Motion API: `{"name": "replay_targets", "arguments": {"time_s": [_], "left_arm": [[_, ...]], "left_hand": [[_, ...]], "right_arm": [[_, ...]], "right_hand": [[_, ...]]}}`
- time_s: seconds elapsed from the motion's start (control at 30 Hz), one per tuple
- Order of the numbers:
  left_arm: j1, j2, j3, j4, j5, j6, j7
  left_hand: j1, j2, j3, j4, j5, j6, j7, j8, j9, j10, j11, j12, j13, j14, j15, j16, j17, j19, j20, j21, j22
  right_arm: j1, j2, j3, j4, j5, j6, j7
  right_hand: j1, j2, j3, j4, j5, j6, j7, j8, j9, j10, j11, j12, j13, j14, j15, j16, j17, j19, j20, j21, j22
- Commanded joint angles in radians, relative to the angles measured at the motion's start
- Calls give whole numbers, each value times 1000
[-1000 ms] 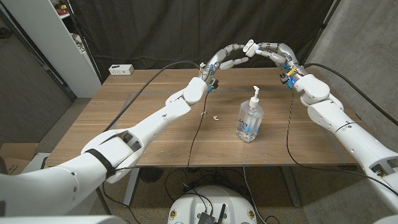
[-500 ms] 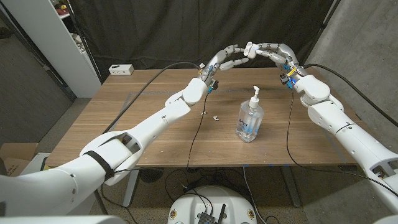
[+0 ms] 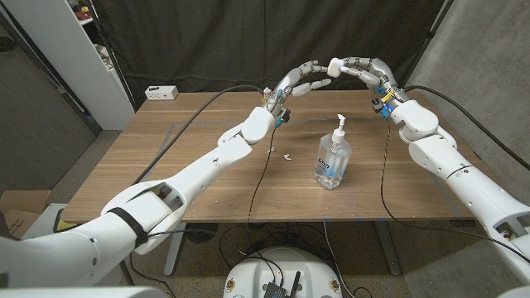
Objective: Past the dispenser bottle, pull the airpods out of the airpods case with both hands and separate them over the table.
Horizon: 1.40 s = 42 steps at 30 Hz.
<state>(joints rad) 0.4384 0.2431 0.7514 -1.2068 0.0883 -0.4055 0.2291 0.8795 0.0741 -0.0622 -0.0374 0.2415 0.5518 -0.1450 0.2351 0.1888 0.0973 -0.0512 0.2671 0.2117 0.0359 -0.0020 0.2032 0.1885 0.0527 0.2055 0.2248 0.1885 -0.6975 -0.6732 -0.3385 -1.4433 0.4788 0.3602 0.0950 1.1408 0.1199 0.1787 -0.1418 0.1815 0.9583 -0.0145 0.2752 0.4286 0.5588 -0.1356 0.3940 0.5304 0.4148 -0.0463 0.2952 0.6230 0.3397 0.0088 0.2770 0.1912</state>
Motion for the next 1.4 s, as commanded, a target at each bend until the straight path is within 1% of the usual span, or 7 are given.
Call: {"name": "replay_targets", "arguments": {"time_s": [0.03, 0.1, 0.23, 0.6, 0.97, 1.2, 1.4], "left_arm": [[34, 19, -17, -60, 50, 5, 58], [37, 25, -20, -73, 64, 10, 71], [48, 38, -26, -108, 90, 33, 90], [71, 64, -38, -172, 135, 74, 126], [74, 79, -47, -199, 156, 101, 137], [67, 90, -48, -205, 161, 113, 129], [68, 98, -53, -217, 179, 129, 145]], "left_hand": [[3, 7, -1, -5, -3, -44, -27, -23, 2, 12, 5, 1, 3, 11, -4, 3, 3, 7, 0, 2, 5], [3, 7, -2, -6, -3, -57, -36, -30, 3, 12, 11, -1, 3, 13, -5, 3, 3, 9, 0, 2, 5], [2, 7, -3, -6, -4, -66, -53, -36, 3, 14, -2, -1, 3, 15, -5, 2, 3, 10, 0, 1, 5], [1, 7, -6, -6, -5, -66, -56, -37, 4, 16, -2, -3, 4, 17, -8, 1, 4, 10, 1, 0, 5], [-3, 7, -8, -5, -6, -66, -56, -38, 5, 16, -3, -5, 4, 14, -7, -1, 4, 10, 1, -1, 5], [-5, 4, -12, -5, -7, -67, -56, -40, 5, 8, -13, -11, 4, -12, 2, -12, 1, -6, 5, -10, 3], [-9, 3, -15, -4, -8, -67, -63, -40, 5, 8, -15, -12, 3, -18, 3, -14, 0, -9, -1, -13, 1]], "right_arm": [[-21, -15, 16, -18, 13, -6, -3], [-25, -22, 21, -20, 12, -7, -6], [-37, -34, 34, -29, 10, -10, -20], [-80, -72, 63, -57, 7, -35, -51], [-145, -198, 101, -119, -7, -168, -69], [-184, -295, 117, -173, -29, -267, -67], [-226, -360, 128, -217, -35, -345, -69]], "right_hand": [[2, 9, 3, 1, 6, 41, -37, 6, 209, 1, 0, -2, 5, 12, -139, -1, 4, 7, 2, 0, 2], [3, 8, 4, 0, 7, 42, -35, 6, 209, 0, 0, -3, 5, 14, -138, -3, 2, 7, 3, 0, 2], [2, 9, 4, 1, 7, 40, -35, 6, 211, 0, 0, -4, 4, 12, -139, -3, 3, 7, 3, 0, 2], [1, 7, 3, 1, 6, 42, -34, 6, 211, -3, 3, -6, 3, 6, -139, -7, 3, 7, 3, -1, 2], [0, 7, 2, 2, 6, 41, -35, 6, 214, -38, 17, -22, 3, -34, -125, -23, 4, 2, 5, -3, 2], [-1, -5, 3, -2, 6, 40, -35, 6, 216, -83, 26, -49, -6, -98, -105, -66, -22, -31, 20, -18, 1], [-1, -11, 3, -4, 7, 40, -35, 5, 216, -105, 32, -65, -11, -124, -91, -86, -41, -46, 25, -25, 0]]}}
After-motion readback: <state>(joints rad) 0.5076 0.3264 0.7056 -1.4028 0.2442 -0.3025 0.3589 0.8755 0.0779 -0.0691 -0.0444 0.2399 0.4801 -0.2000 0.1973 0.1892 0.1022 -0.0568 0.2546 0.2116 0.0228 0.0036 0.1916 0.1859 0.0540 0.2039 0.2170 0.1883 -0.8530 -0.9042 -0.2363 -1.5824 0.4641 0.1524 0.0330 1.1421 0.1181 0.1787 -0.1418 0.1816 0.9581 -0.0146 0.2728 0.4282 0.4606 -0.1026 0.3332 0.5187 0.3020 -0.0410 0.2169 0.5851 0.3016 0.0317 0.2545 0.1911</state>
